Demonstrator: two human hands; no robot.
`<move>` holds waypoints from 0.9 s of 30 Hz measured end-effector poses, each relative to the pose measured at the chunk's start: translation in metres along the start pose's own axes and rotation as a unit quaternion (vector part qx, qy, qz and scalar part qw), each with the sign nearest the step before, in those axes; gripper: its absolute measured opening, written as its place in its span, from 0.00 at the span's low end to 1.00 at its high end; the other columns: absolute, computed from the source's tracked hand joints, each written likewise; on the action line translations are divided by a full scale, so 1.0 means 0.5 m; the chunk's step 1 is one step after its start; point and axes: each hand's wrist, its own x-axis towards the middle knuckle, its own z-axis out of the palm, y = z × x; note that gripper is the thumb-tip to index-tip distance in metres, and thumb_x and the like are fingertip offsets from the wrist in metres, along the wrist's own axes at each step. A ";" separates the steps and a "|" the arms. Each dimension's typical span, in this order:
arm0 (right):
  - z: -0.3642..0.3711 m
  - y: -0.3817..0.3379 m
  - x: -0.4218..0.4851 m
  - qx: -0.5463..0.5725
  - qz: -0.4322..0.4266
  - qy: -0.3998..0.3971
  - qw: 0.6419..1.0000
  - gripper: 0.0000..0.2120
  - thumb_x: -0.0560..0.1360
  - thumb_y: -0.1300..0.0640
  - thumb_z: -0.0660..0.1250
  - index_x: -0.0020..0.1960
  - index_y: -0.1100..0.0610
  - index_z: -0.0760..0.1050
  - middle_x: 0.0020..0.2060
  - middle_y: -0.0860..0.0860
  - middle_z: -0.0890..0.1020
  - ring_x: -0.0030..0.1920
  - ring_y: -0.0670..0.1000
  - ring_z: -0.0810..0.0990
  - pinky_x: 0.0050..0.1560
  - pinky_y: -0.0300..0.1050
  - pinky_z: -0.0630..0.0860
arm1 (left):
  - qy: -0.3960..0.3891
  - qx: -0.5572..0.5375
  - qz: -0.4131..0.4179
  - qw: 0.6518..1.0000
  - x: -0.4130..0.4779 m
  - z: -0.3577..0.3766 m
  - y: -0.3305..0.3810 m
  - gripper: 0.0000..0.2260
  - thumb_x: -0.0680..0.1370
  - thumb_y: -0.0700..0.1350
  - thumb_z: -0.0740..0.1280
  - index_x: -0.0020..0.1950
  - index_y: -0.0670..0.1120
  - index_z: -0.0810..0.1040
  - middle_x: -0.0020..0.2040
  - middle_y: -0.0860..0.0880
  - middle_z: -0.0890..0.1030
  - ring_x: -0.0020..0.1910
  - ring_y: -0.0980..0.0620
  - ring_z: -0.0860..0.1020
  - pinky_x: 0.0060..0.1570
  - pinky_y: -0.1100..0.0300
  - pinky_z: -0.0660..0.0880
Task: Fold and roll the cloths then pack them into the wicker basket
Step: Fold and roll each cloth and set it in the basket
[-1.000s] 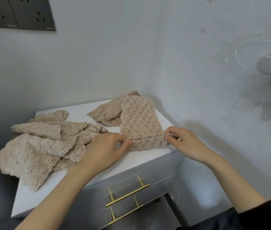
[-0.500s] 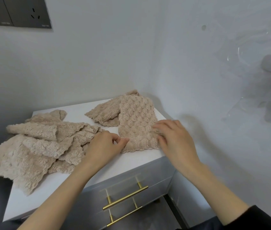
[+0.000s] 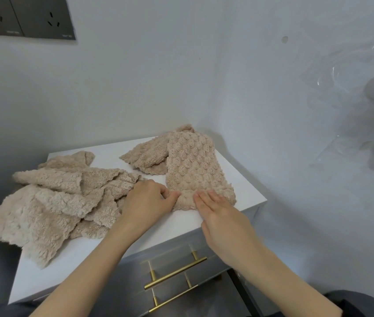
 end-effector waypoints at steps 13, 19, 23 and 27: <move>-0.014 0.116 -0.010 0.071 0.033 0.037 0.996 0.24 0.80 0.61 0.55 0.74 0.46 0.63 0.69 0.41 0.70 0.70 0.44 0.65 0.58 0.34 0.66 | -0.045 0.088 0.247 0.964 -0.029 -0.033 -0.001 0.12 0.80 0.45 0.61 0.62 0.53 0.76 0.58 0.57 0.76 0.58 0.53 0.72 0.56 0.57 0.69; -0.013 0.133 0.010 0.220 0.087 0.060 0.970 0.18 0.79 0.60 0.60 0.64 0.44 0.75 0.45 0.43 0.80 0.52 0.46 0.70 0.52 0.42 0.70 | -0.059 0.060 0.181 0.980 -0.030 -0.036 -0.012 0.17 0.77 0.54 0.64 0.65 0.55 0.73 0.60 0.58 0.77 0.59 0.57 0.72 0.60 0.57 0.69; -0.032 0.146 0.017 0.352 0.130 0.071 0.924 0.08 0.78 0.59 0.64 0.50 0.50 0.81 0.32 0.46 0.80 0.35 0.46 0.73 0.37 0.37 0.66 | -0.059 -0.035 0.104 0.992 -0.020 -0.035 -0.011 0.10 0.78 0.55 0.65 0.54 0.53 0.79 0.42 0.56 0.80 0.40 0.62 0.75 0.41 0.65 0.70; -0.042 0.148 0.016 0.444 0.205 0.038 0.871 0.06 0.77 0.56 0.67 0.44 0.52 0.81 0.37 0.43 0.84 0.42 0.42 0.80 0.47 0.37 0.70 | -0.063 -0.096 0.038 0.993 -0.016 -0.027 -0.014 0.12 0.76 0.56 0.66 0.40 0.50 0.79 0.30 0.56 0.74 0.28 0.62 0.70 0.31 0.70 0.65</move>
